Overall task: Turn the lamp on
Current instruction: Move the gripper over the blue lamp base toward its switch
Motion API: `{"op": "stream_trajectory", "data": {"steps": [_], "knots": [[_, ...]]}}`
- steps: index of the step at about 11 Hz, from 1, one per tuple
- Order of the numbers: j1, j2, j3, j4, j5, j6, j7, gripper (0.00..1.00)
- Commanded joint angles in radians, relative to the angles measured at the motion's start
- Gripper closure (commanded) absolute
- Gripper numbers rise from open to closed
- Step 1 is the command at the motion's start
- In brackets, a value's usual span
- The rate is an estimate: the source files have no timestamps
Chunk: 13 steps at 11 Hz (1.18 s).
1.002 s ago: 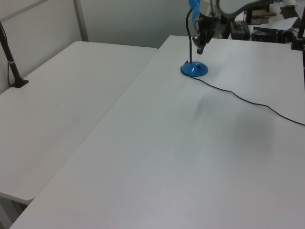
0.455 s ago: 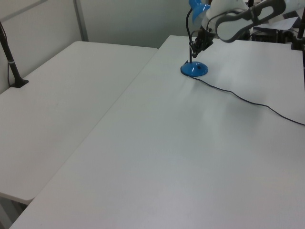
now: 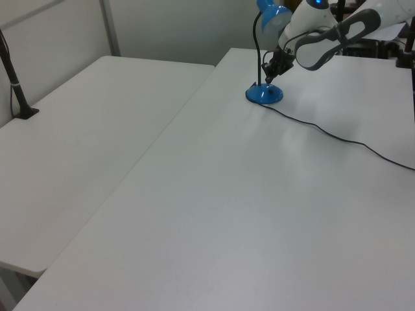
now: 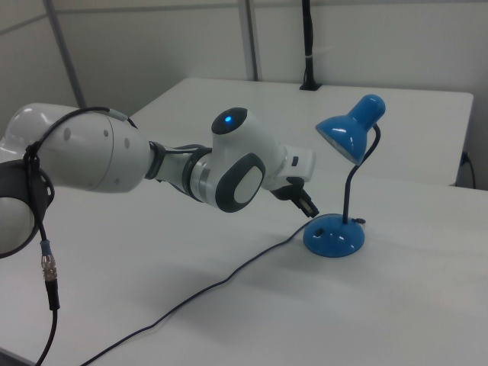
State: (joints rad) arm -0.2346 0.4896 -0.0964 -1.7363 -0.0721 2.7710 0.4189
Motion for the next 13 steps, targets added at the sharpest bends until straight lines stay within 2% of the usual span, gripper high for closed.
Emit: {"op": "stream_trajectory", "data": {"steps": [1,3,5,9,13], "knots": [[-0.003,0.012,-0.026,-0.005,-0.014,0.019,-0.011,1.00],[-0.006,0.029,-0.026,-0.005,-0.015,0.019,-0.066,1.00],[-0.008,0.050,-0.025,0.010,-0.015,0.021,-0.069,1.00],[-0.015,0.096,-0.025,0.026,-0.015,0.123,-0.069,1.00],[-0.015,0.101,-0.023,0.026,-0.021,0.124,-0.080,1.00]]}}
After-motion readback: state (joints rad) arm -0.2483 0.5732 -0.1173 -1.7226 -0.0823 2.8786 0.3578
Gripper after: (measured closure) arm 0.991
